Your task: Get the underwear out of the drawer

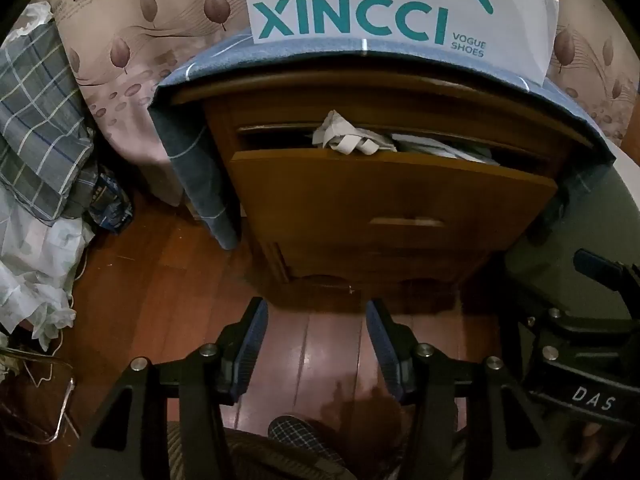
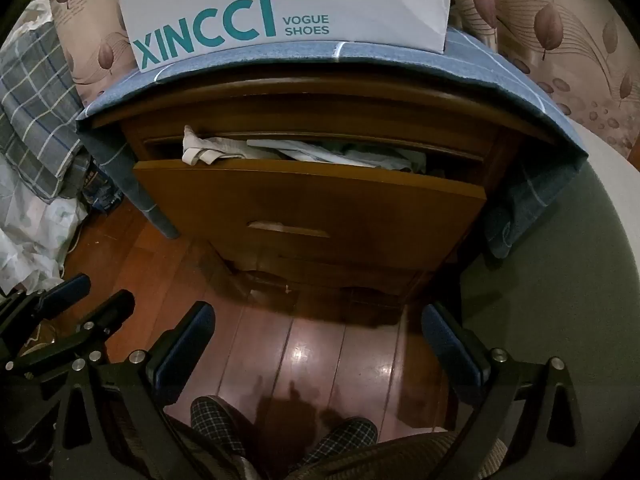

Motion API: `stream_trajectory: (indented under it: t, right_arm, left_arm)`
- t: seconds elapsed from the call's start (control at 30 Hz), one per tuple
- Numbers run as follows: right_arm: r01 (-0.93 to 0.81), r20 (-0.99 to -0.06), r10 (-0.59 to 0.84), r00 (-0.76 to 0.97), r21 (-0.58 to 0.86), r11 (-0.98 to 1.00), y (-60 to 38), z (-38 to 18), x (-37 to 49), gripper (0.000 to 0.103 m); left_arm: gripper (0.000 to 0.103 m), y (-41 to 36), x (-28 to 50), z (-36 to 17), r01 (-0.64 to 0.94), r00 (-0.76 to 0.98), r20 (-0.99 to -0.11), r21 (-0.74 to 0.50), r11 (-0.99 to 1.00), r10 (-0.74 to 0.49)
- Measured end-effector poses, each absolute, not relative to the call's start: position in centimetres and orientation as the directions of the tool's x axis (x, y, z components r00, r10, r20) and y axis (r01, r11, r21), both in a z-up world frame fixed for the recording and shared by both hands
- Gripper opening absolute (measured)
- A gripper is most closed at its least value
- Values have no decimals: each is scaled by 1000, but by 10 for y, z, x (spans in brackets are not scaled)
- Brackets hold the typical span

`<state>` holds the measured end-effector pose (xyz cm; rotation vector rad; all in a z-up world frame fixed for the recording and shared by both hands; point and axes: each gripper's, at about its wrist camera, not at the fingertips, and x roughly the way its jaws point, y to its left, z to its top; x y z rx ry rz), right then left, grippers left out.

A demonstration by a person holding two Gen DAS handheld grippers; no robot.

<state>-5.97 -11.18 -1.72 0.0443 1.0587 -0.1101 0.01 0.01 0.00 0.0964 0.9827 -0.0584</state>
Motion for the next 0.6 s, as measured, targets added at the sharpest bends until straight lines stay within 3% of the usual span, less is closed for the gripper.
stream_trajectory:
  t: [0.6]
  right_arm:
    - [112,-872,-79,483,-28,993,-110,-17,-57,102]
  left_arm:
    - [52,0,-2,0,93,551,-834,63,994,1]
